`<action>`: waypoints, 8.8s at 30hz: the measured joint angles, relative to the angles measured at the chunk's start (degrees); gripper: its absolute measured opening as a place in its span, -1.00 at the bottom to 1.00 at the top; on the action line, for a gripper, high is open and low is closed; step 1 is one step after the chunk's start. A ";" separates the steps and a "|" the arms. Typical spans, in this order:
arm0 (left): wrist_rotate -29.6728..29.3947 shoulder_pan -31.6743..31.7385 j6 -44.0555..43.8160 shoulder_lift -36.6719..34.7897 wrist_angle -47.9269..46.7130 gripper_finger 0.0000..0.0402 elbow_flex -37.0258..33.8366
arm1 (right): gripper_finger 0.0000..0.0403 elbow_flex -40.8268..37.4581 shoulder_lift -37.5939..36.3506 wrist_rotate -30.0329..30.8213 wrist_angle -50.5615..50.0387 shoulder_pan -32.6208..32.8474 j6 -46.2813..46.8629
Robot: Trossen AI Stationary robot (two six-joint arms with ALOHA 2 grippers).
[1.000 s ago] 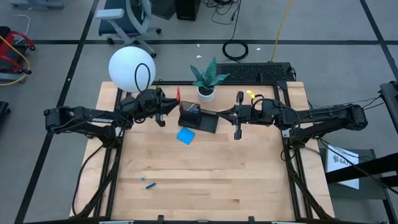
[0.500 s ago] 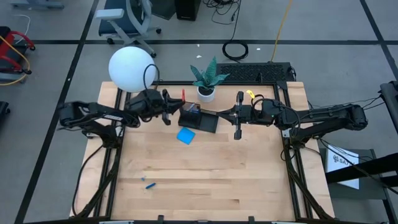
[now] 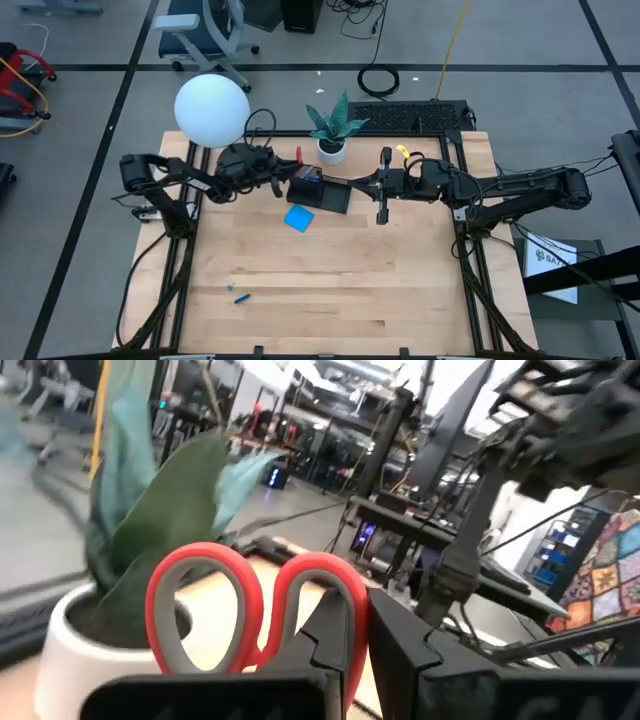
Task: Pick and place office supplies into organizer
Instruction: Put the red scissors into the desk organizer, then put the blue eraser into the desk organizer
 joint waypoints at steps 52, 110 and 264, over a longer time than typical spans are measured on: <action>19.47 -4.52 6.31 -19.75 -16.73 0.00 0.26 | -1.00 0.00 0.00 -0.09 -0.89 0.00 -1.72; -21.02 -63.59 -16.40 -8.53 -118.93 0.00 36.13 | -1.00 0.00 0.00 -0.09 -1.20 0.00 -1.31; -22.95 -12.56 27.32 -1.73 -100.44 -0.67 36.09 | -1.00 0.00 0.00 -0.11 -2.22 0.13 -1.49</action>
